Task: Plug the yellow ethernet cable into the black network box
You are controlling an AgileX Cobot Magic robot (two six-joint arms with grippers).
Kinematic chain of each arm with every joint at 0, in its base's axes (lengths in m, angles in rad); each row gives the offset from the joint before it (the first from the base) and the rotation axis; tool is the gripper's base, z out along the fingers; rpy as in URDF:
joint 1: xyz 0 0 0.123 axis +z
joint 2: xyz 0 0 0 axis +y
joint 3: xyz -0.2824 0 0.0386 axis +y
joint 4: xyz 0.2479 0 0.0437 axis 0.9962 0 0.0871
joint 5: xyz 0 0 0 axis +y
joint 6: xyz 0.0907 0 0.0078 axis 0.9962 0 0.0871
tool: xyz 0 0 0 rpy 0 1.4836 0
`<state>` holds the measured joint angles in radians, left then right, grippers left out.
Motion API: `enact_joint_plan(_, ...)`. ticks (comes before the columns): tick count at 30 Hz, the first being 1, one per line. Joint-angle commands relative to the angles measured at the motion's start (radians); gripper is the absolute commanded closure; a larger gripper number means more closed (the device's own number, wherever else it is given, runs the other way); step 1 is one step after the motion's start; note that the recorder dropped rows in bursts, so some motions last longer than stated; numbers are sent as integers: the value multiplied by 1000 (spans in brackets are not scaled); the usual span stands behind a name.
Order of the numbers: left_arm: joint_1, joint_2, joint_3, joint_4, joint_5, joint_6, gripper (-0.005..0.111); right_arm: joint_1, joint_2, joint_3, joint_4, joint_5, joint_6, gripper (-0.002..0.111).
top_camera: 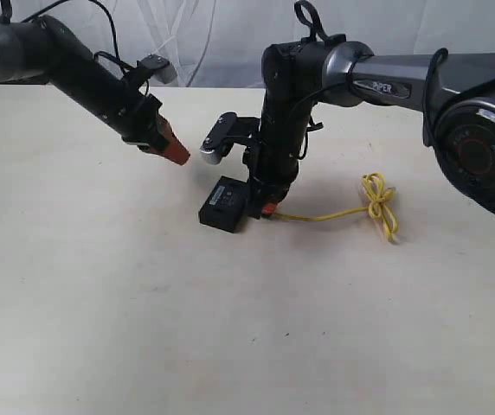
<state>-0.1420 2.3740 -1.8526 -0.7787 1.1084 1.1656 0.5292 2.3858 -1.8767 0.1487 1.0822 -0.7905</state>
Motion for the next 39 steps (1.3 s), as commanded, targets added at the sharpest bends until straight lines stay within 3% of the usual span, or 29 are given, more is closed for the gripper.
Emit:
enact_joint_plan(1,11,-55,-3,25,-14,-67,107,0,-19,-4,-25,31,-2,50)
enact_joint_plan(4,13,-78,-3,47,-27,-111,107,0,-36,-4,-48,36,-2,38)
enact_joint_plan(8,13,-130,0,133,-49,-206,107,0,-85,-4,-55,36,43,46)
enact_joint_plan(12,13,-199,34,222,-108,-324,107,-6,-126,-4,-149,26,193,76)
enact_joint_plan(15,13,-270,111,286,-165,-388,107,-36,-146,-4,-174,38,307,109)
enact_joint_plan(21,13,-458,305,443,-289,-535,107,-119,-207,-2,-172,91,465,109)
enact_joint_plan(25,23,-593,433,441,-362,-542,107,-166,-287,49,-174,88,530,109)
enact_joint_plan(39,22,-952,786,440,-514,-565,107,-357,-725,570,-186,-175,584,109)
